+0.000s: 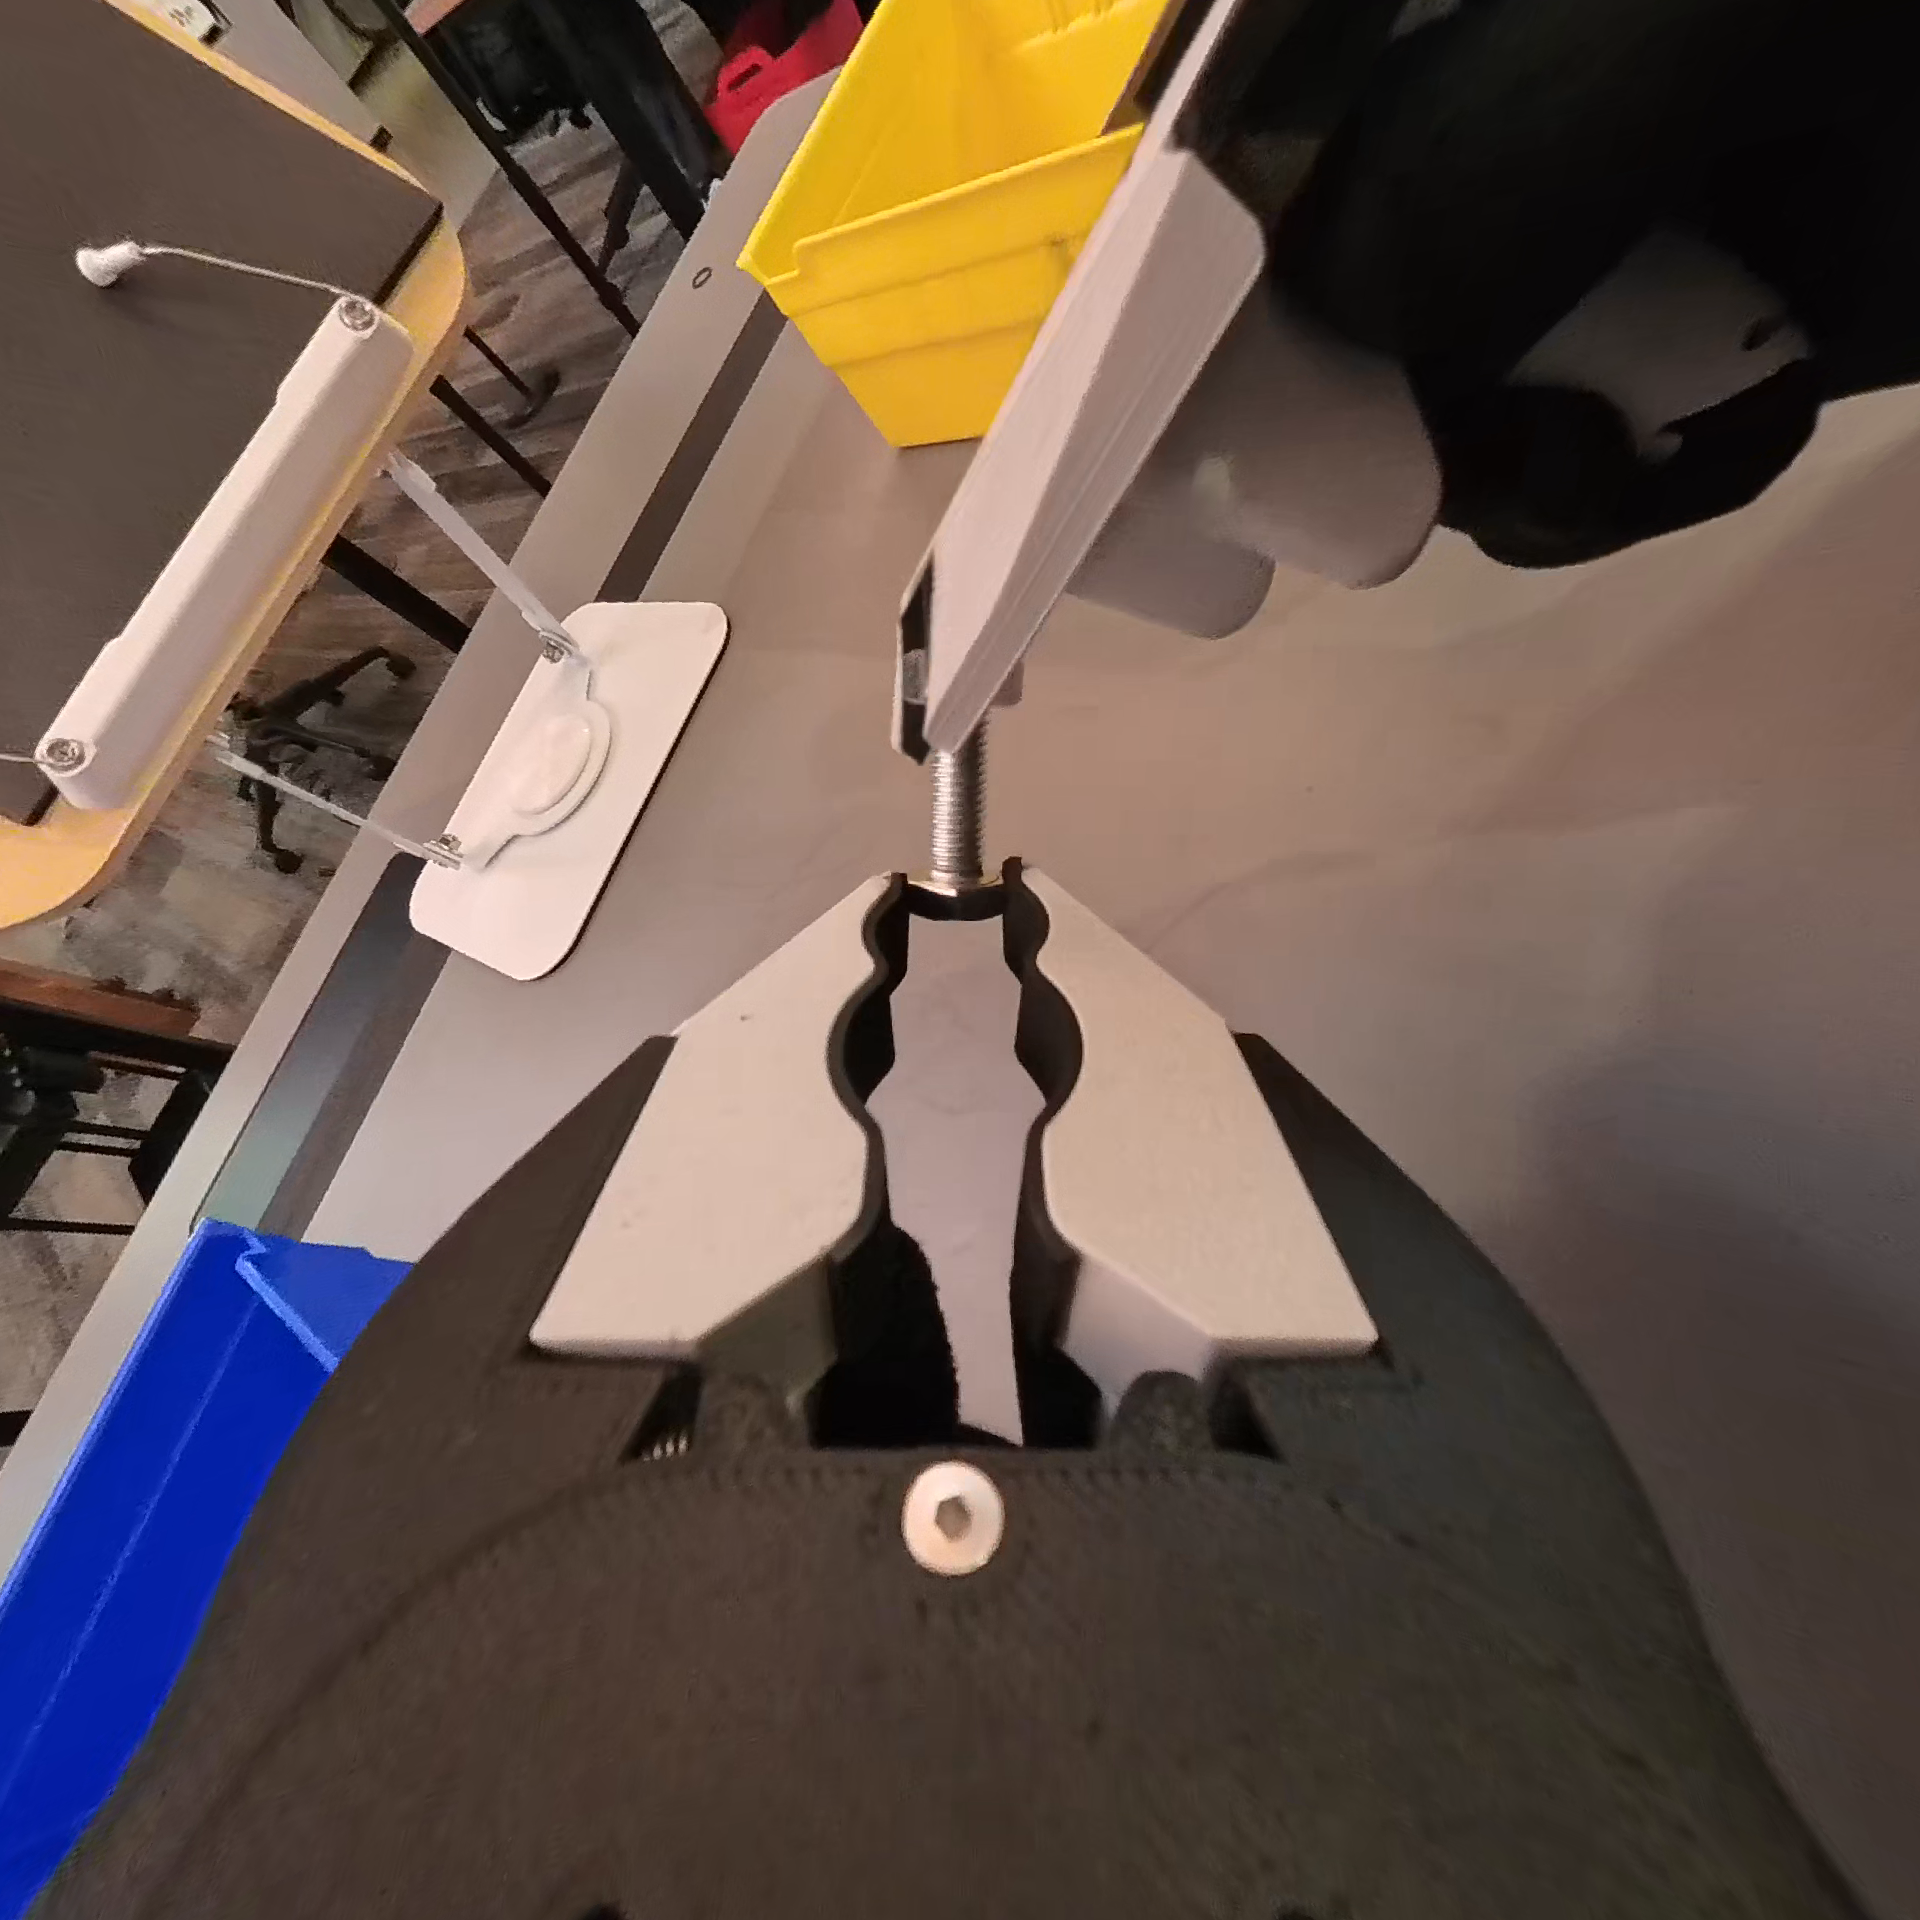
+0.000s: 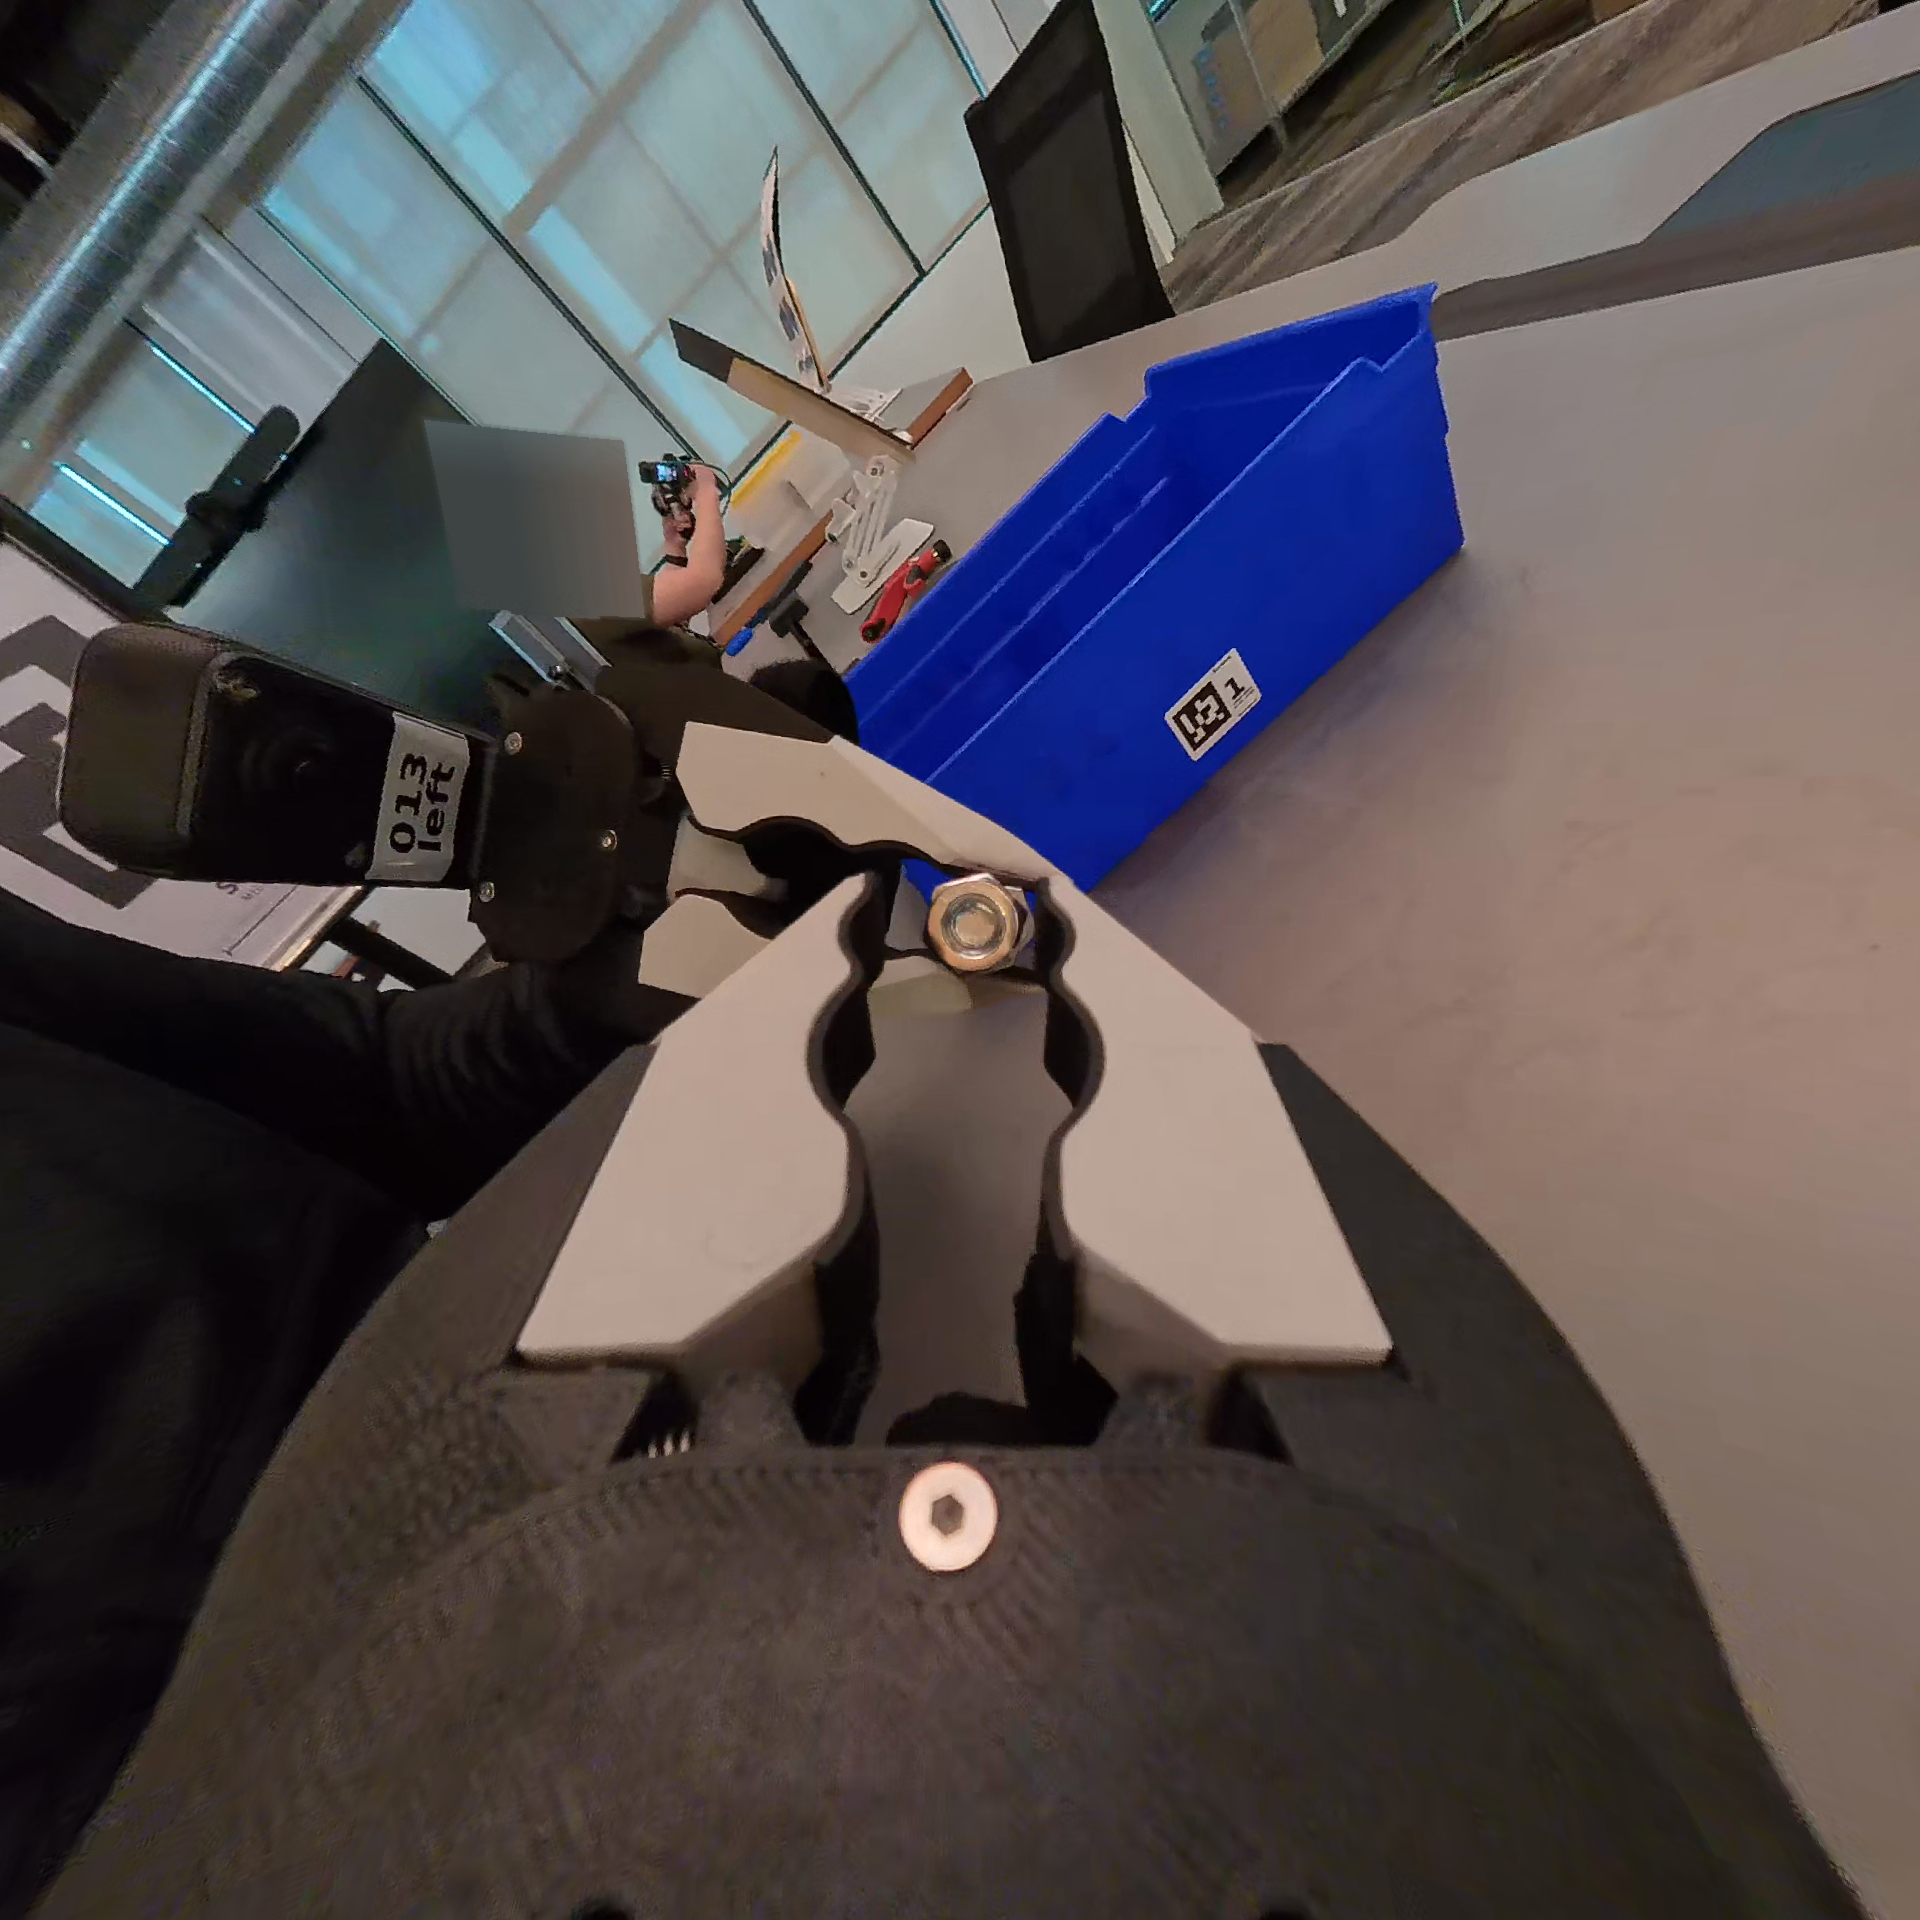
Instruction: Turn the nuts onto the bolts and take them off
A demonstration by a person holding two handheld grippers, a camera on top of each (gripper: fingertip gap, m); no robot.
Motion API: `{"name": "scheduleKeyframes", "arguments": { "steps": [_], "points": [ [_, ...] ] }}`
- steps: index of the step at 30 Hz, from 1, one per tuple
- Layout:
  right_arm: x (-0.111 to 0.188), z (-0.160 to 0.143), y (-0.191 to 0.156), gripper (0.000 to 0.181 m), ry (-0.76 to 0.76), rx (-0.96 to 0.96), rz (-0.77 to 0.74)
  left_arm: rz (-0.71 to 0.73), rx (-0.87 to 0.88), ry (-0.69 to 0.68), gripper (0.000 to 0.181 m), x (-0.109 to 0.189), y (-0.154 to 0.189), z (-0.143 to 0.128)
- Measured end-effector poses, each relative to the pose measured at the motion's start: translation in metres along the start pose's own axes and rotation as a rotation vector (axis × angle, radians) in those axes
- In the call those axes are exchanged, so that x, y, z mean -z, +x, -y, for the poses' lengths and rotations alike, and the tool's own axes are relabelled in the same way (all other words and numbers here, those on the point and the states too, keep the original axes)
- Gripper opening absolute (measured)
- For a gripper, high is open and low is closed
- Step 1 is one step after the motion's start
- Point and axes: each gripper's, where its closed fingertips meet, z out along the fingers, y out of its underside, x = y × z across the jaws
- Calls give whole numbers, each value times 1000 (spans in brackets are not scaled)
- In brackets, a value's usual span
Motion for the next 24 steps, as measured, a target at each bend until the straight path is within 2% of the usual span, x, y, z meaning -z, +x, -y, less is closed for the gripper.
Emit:
{"name": "scheduleKeyframes", "arguments": {
  "steps": [3, 10, 19, 24],
  "points": [
    [1, -1, 0, 18, -2, 12, 1, -4, -5, 2, 16, 0, 2, 1],
    [2, -3, -3, 17, -98, 133, 11, -83, 33, 8, 16, 3, 6, 3],
    [-3, -6, -22, 16, -341, 420, 93, -493, 393, 87, 16, 24, 21, 10],
    [-8, -4, -23, 17, -463, 662, 99, -592, 549, 135, 16, 32, 17, 11]
  ]
}}
